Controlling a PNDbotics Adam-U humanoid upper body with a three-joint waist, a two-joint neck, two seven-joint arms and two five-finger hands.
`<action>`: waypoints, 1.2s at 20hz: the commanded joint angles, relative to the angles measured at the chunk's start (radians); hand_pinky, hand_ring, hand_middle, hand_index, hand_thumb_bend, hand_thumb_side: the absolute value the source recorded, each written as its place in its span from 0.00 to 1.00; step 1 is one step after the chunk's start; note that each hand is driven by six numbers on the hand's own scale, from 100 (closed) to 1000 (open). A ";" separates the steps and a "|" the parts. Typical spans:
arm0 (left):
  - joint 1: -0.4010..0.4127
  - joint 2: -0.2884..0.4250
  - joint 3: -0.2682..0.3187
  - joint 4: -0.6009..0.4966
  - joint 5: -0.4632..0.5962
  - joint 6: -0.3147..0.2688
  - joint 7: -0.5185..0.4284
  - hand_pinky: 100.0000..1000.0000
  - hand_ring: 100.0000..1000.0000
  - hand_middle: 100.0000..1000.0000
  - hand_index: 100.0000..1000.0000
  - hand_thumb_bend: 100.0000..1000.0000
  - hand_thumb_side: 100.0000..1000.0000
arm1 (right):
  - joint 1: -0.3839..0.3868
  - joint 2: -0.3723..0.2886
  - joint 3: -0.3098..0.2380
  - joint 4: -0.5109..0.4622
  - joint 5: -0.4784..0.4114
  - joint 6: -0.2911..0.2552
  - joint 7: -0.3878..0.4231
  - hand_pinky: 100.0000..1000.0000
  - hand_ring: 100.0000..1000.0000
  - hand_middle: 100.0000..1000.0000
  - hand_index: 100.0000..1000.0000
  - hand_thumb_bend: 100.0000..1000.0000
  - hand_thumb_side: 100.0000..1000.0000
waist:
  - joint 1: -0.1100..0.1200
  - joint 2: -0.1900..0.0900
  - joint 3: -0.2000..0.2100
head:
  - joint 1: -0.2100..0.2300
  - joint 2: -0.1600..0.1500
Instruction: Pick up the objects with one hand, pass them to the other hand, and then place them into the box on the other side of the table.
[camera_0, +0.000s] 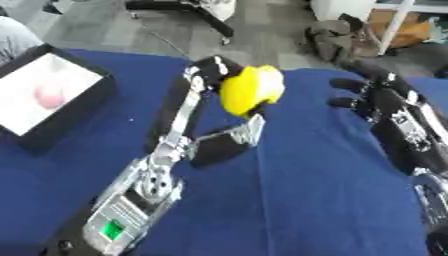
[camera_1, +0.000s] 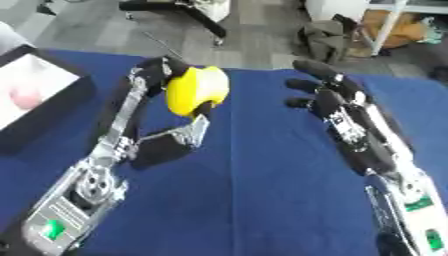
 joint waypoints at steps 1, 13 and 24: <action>-0.059 0.123 0.084 0.025 -0.061 0.108 0.007 0.57 0.60 0.55 0.49 0.10 0.05 | -0.016 -0.005 -0.009 -0.004 0.012 -0.002 0.010 0.76 0.87 0.89 0.89 0.00 0.50 | 0.005 -0.005 -0.005 | 0.019 -0.021; -0.119 0.328 0.291 0.811 -0.208 0.326 0.097 0.57 0.59 0.55 0.50 0.18 0.06 | -0.017 -0.003 -0.017 0.003 0.029 -0.010 0.050 0.76 0.86 0.88 0.87 0.00 0.49 | 0.012 0.000 -0.025 | 0.018 -0.024; -0.064 0.285 0.294 0.872 -0.017 0.196 0.067 0.70 0.83 0.88 0.91 1.00 0.61 | 0.018 -0.015 -0.009 0.000 0.045 -0.018 0.076 0.76 0.86 0.88 0.87 0.00 0.48 | 0.013 -0.024 -0.019 | -0.016 0.002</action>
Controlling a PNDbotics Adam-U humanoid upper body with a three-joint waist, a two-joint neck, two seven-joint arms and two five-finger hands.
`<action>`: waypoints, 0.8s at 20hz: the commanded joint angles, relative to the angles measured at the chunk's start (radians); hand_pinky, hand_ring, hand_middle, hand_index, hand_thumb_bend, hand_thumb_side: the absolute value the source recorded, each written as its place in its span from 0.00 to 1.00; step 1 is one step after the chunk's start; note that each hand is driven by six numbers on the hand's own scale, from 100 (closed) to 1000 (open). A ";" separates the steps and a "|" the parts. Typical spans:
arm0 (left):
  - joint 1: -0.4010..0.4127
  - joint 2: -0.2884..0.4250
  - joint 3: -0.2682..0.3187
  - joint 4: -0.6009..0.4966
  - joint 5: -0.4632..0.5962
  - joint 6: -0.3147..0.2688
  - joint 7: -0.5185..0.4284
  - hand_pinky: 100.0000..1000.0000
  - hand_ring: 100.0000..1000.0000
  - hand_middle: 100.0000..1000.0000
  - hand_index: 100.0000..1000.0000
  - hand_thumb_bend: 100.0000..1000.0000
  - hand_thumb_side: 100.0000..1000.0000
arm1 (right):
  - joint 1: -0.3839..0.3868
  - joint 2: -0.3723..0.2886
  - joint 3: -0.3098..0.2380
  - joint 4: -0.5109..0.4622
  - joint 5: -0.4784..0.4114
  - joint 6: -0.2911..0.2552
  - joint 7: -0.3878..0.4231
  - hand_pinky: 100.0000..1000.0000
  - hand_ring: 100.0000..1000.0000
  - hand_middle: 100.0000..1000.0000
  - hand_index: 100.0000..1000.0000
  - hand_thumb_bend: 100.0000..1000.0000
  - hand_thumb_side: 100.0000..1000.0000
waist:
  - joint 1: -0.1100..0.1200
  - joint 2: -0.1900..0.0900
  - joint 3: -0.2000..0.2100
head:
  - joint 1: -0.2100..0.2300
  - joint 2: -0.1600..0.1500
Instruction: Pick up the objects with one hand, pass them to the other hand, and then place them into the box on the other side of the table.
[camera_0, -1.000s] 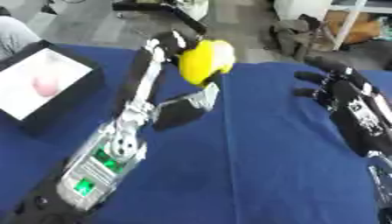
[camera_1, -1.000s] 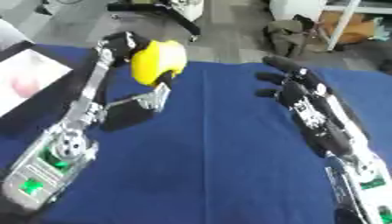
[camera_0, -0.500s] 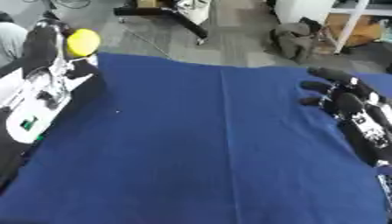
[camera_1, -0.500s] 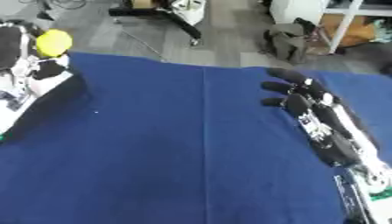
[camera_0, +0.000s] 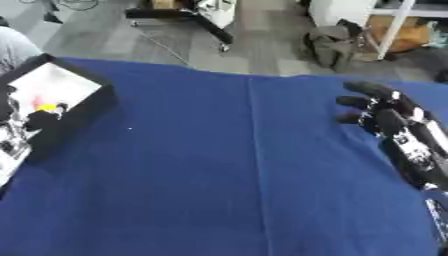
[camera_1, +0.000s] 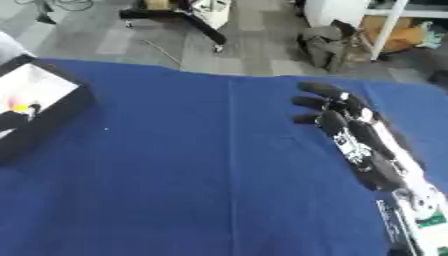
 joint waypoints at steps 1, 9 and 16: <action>-0.011 0.016 0.000 -0.094 0.064 -0.035 0.020 0.70 0.84 0.89 0.90 1.00 0.63 | -0.001 -0.017 -0.002 -0.014 0.009 -0.004 0.009 0.76 0.86 0.88 0.87 0.00 0.48 | 0.005 -0.018 0.002 | -0.011 0.010; 0.003 0.036 -0.017 -0.771 0.470 -0.161 0.145 0.71 0.86 0.89 0.88 1.00 0.53 | 0.062 -0.093 -0.075 -0.031 0.099 -0.047 -0.046 0.76 0.87 0.90 0.89 0.00 0.45 | 0.003 -0.027 0.030 | -0.058 0.026; 0.002 -0.168 -0.054 -1.002 0.626 -0.450 -0.065 0.71 0.82 0.84 0.85 1.00 0.52 | 0.211 -0.320 -0.226 0.079 0.253 -0.076 -0.302 0.77 0.91 1.00 0.98 0.00 0.42 | 0.006 -0.012 0.098 | -0.165 0.015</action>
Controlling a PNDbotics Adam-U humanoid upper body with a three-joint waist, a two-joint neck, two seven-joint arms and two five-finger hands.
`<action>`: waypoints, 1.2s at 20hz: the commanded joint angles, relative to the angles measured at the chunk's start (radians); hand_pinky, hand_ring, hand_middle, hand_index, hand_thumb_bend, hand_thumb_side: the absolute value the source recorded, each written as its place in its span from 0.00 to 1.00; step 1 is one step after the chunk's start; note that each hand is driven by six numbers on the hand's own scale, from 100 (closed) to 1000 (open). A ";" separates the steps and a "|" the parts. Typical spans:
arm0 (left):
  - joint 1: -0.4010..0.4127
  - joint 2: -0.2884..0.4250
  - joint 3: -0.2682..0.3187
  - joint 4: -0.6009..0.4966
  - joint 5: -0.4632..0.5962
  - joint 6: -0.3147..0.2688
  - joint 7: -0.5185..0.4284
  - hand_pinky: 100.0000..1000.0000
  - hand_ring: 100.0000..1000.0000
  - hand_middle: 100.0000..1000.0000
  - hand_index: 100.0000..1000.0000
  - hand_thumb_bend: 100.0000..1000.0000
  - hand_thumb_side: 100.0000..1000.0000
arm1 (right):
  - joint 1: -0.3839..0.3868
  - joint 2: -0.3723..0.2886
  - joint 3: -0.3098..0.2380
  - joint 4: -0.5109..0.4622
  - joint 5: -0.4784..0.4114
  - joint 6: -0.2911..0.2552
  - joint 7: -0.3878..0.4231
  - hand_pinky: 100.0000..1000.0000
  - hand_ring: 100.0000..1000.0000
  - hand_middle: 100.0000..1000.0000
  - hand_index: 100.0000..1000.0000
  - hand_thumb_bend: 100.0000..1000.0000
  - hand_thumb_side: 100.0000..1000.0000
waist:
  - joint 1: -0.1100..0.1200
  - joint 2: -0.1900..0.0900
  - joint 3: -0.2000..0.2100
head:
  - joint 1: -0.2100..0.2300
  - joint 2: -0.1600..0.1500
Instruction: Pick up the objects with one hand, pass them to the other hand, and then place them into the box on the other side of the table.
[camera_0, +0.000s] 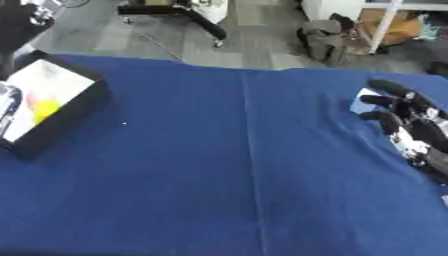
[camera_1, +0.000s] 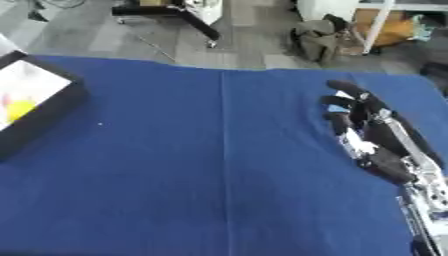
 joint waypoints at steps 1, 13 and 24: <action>-0.001 -0.080 -0.031 -0.039 0.009 -0.107 -0.115 0.71 0.82 0.84 0.85 1.00 0.52 | 0.021 -0.123 -0.066 0.075 0.059 -0.010 -0.113 0.78 0.92 1.00 0.99 0.00 0.42 | -0.001 -0.004 0.012 | -0.056 -0.006; 0.057 -0.282 -0.197 -0.040 -0.010 -0.138 -0.309 0.72 0.81 0.83 0.82 1.00 0.52 | -0.095 -0.320 -0.077 0.536 0.209 -0.066 -0.309 0.80 0.94 1.00 1.00 0.00 0.28 | -0.032 0.040 0.121 | -0.207 -0.048; -0.011 -0.335 -0.256 -0.040 0.019 -0.105 -0.390 0.71 0.80 0.81 0.80 1.00 0.52 | -0.164 -0.316 -0.057 0.689 0.193 -0.096 -0.277 0.79 0.93 1.00 1.00 0.00 0.34 | -0.065 0.058 0.244 | -0.283 -0.090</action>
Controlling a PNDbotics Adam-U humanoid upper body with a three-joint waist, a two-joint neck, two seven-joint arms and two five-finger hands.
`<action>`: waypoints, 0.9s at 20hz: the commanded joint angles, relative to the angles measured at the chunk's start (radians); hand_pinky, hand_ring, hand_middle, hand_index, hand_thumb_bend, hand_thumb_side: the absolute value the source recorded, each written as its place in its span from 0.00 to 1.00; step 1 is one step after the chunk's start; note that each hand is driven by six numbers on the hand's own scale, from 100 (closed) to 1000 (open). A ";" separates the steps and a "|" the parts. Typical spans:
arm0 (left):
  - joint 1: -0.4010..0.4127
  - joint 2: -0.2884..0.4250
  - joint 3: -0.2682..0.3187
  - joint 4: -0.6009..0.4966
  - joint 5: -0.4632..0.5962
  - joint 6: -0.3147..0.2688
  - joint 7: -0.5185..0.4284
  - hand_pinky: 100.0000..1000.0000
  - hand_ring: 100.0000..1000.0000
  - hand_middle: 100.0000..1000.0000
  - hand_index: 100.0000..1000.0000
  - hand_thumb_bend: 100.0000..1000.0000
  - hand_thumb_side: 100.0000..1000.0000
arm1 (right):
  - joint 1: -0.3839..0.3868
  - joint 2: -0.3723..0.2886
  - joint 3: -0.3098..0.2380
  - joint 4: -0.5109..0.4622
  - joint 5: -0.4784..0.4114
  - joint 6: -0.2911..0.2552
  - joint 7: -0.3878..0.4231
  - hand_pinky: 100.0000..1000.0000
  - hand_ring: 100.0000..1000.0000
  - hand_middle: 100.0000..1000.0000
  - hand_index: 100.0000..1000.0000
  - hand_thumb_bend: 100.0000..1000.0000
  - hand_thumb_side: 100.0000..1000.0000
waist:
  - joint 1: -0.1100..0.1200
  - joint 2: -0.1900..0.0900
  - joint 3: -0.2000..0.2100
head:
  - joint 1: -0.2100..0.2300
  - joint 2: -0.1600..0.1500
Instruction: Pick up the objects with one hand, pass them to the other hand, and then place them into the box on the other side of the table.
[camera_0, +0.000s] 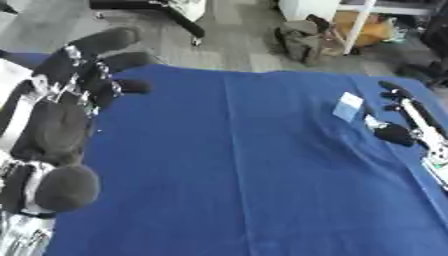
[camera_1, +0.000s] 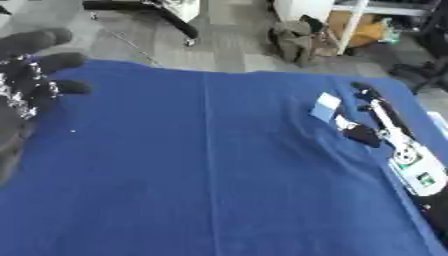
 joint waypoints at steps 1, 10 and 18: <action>-0.023 -0.008 -0.006 -0.017 0.011 0.005 -0.016 0.71 0.80 0.81 0.80 1.00 0.52 | -0.011 -0.041 -0.005 0.024 -0.012 -0.006 0.012 0.79 0.93 1.00 1.00 0.00 0.36 | -0.001 -0.010 0.005 | -0.019 -0.016; -0.028 0.005 -0.010 -0.017 0.029 0.007 -0.030 0.71 0.79 0.81 0.81 1.00 0.53 | 0.003 -0.035 -0.010 0.115 -0.005 0.014 -0.003 0.79 0.92 1.00 1.00 0.00 0.40 | -0.014 -0.010 0.024 | -0.055 -0.006; -0.031 0.025 -0.014 -0.017 0.019 0.005 -0.036 0.71 0.79 0.80 0.81 1.00 0.53 | 0.015 -0.031 -0.021 0.151 0.050 0.047 -0.065 0.79 0.92 1.00 1.00 0.00 0.34 | -0.023 -0.003 0.035 | -0.059 -0.009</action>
